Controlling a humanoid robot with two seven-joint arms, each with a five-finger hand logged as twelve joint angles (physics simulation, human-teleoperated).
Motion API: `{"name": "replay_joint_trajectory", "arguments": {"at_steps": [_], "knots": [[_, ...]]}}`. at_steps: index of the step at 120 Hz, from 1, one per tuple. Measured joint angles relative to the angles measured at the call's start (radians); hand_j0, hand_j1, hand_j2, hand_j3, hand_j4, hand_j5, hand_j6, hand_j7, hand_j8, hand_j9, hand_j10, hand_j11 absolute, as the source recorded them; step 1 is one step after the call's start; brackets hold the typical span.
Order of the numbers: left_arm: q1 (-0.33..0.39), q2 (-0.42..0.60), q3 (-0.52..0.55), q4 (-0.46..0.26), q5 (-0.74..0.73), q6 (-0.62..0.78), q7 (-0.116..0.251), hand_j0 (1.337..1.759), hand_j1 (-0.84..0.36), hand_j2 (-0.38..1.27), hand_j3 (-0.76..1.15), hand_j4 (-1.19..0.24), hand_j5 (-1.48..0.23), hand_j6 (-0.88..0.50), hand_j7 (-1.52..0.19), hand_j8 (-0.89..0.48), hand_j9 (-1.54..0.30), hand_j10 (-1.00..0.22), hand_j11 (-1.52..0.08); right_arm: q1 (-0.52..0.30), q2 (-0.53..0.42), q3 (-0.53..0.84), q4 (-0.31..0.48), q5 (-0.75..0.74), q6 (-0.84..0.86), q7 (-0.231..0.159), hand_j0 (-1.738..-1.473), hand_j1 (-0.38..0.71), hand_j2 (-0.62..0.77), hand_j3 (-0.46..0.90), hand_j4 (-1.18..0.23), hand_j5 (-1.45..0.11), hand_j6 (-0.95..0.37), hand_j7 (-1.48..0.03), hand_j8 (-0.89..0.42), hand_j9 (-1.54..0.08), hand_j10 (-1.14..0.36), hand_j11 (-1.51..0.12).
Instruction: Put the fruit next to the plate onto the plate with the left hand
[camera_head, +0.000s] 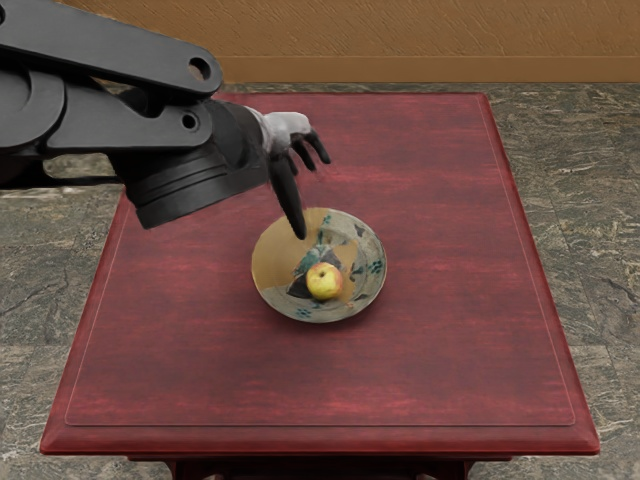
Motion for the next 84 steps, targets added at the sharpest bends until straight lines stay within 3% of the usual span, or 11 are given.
{"name": "replay_joint_trajectory", "arguments": {"at_steps": [10,21,27,35,41,55,77,84], "knots": [[0.015,0.155,-0.012,0.041,-0.001,-0.157,-0.004,1.658,0.0,0.11,0.0,-0.3,-0.39,-0.28,-0.39,-0.28,-0.39,-0.3,-0.39,0.0,0.0,0.0,0.0,0.0,0.0,0.0,-1.658,-0.31,-0.01,0.0,-0.04,-0.05,-0.04,-0.05,-0.04,-0.05,-0.04,-0.05],[0.108,0.342,-0.082,0.094,-0.001,-0.374,-0.031,1.658,0.02,0.09,0.0,-0.28,-0.37,-0.27,-0.37,-0.27,-0.37,-0.28,-0.37,0.0,0.0,0.0,0.0,0.0,0.0,0.0,-1.658,-0.31,-0.01,0.0,-0.04,-0.05,-0.04,-0.05,-0.04,-0.05,-0.04,-0.05],[0.209,0.462,-0.152,0.112,-0.001,-0.491,-0.052,1.658,0.02,0.08,0.0,-0.27,-0.36,-0.26,-0.36,-0.26,-0.36,-0.28,-0.36,0.0,0.0,0.0,0.0,0.0,0.0,0.0,-1.658,-0.31,-0.01,0.0,-0.04,-0.05,-0.04,-0.05,-0.04,-0.05,-0.04,-0.05],[0.329,0.543,-0.257,0.136,-0.004,-0.632,-0.084,1.658,0.03,0.07,0.0,-0.27,-0.35,-0.26,-0.35,-0.26,-0.35,-0.27,-0.35,0.0,0.0,0.0,0.0,0.0,0.0,0.0,-1.658,-0.31,-0.01,0.0,-0.04,-0.05,-0.04,-0.05,-0.04,-0.05,-0.04,-0.05],[0.417,0.569,-0.329,0.162,-0.032,-0.73,-0.104,1.658,0.04,0.07,0.0,-0.26,-0.34,-0.26,-0.34,-0.26,-0.34,-0.26,-0.34,0.0,0.0,0.0,0.0,0.0,0.0,0.0,-1.658,-0.31,-0.01,0.0,-0.04,-0.05,-0.04,-0.05,-0.04,-0.05,-0.04,-0.05],[0.55,0.616,-0.451,0.249,-0.133,-0.901,-0.126,1.658,0.04,0.06,0.0,-0.26,-0.34,-0.25,-0.34,-0.25,-0.34,-0.26,-0.34,0.0,0.0,0.0,0.0,0.0,0.0,0.0,-1.658,-0.31,-0.01,0.0,-0.04,-0.05,-0.04,-0.05,-0.04,-0.05,-0.04,-0.05],[0.699,0.639,-0.539,0.333,-0.173,-0.972,-0.134,1.658,0.05,0.05,0.0,-0.25,-0.33,-0.25,-0.33,-0.25,-0.33,-0.25,-0.33,0.0,0.0,0.0,0.0,0.0,0.0,0.0,-1.658,-0.31,-0.01,0.0,-0.04,-0.05,-0.04,-0.05,-0.04,-0.05,-0.04,-0.05],[0.713,0.64,-0.562,0.348,-0.175,-0.979,-0.135,1.658,0.05,0.05,0.0,-0.25,-0.33,-0.25,-0.33,-0.25,-0.33,-0.25,-0.33,0.0,0.0,0.0,0.0,0.0,0.0,0.0,-1.658,-0.31,-0.01,0.0,-0.04,-0.05,-0.04,-0.05,-0.04,-0.05,-0.04,-0.05]]}}
